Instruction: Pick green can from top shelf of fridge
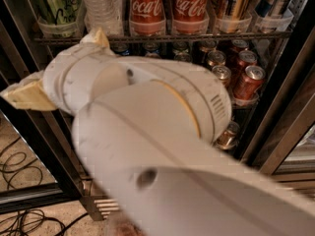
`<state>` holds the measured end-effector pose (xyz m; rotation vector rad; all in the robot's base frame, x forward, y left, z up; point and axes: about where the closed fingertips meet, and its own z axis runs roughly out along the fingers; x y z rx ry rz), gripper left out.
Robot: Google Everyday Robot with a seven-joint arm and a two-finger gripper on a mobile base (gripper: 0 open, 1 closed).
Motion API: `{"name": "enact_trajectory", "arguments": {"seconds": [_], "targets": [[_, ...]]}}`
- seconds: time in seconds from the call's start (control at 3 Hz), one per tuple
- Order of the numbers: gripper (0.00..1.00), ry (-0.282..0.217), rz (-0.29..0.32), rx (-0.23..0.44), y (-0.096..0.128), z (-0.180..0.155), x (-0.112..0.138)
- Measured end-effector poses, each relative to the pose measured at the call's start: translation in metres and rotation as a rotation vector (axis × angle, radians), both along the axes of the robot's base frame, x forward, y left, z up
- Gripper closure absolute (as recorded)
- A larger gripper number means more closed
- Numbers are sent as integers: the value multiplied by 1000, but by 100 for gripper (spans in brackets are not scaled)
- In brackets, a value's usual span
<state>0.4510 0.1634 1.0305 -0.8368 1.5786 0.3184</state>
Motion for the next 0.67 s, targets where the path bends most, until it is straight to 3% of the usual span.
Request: {"name": "enact_trajectory", "arguments": {"seconds": [0.33, 0.67], "targets": [[0, -61, 62, 27, -15, 30, 55], [0, -55, 111, 71, -7, 42, 76]]}}
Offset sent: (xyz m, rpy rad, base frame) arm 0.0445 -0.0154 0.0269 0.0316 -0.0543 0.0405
